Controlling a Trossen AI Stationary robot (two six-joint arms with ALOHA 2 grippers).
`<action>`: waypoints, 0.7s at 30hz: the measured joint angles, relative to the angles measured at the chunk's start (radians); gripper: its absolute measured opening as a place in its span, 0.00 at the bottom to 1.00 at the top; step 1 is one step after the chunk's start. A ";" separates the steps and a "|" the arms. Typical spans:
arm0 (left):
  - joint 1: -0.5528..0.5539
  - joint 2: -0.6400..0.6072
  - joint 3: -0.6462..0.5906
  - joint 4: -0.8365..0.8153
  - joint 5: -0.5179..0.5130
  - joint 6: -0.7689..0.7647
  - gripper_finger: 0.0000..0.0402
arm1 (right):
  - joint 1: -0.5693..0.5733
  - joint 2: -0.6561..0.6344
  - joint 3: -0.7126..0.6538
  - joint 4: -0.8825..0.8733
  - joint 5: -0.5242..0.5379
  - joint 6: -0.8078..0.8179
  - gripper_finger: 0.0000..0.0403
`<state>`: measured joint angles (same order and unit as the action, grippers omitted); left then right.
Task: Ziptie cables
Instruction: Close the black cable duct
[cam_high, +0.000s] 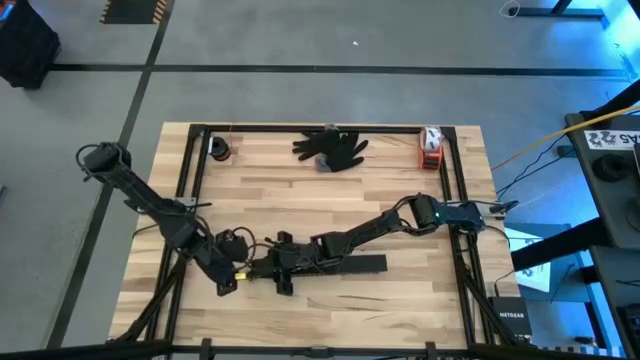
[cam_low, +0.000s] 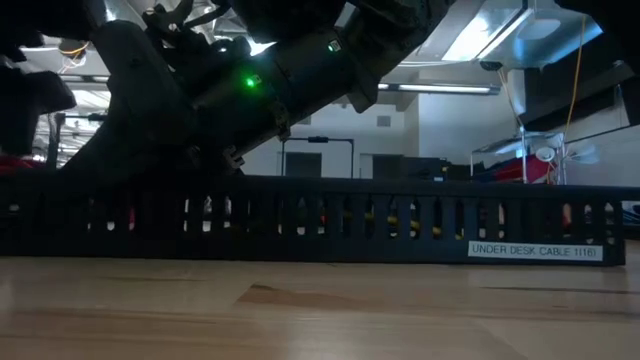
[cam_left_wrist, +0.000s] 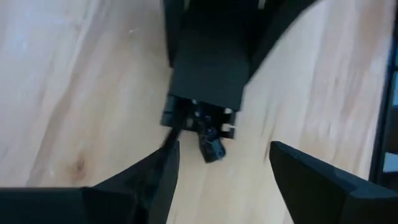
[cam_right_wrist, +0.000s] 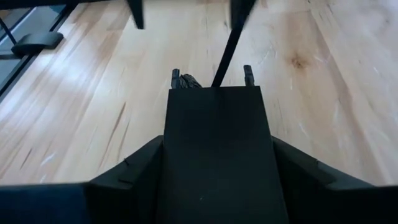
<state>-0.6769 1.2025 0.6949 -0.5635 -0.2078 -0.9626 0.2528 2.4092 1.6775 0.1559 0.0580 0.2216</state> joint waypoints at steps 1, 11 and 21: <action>0.009 0.004 0.000 -0.006 0.004 -0.012 0.65 | -0.002 0.000 0.000 0.000 -0.007 -0.014 0.57; 0.029 0.050 -0.001 -0.032 0.044 0.001 0.90 | -0.012 0.000 0.000 0.000 -0.067 -0.079 0.57; 0.029 0.050 -0.001 0.101 0.041 -0.106 0.91 | -0.018 0.000 0.005 -0.002 -0.129 -0.095 0.57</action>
<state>-0.6479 1.2526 0.6937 -0.4624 -0.1672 -1.0689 0.2343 2.4092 1.6829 0.1535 -0.0712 0.1265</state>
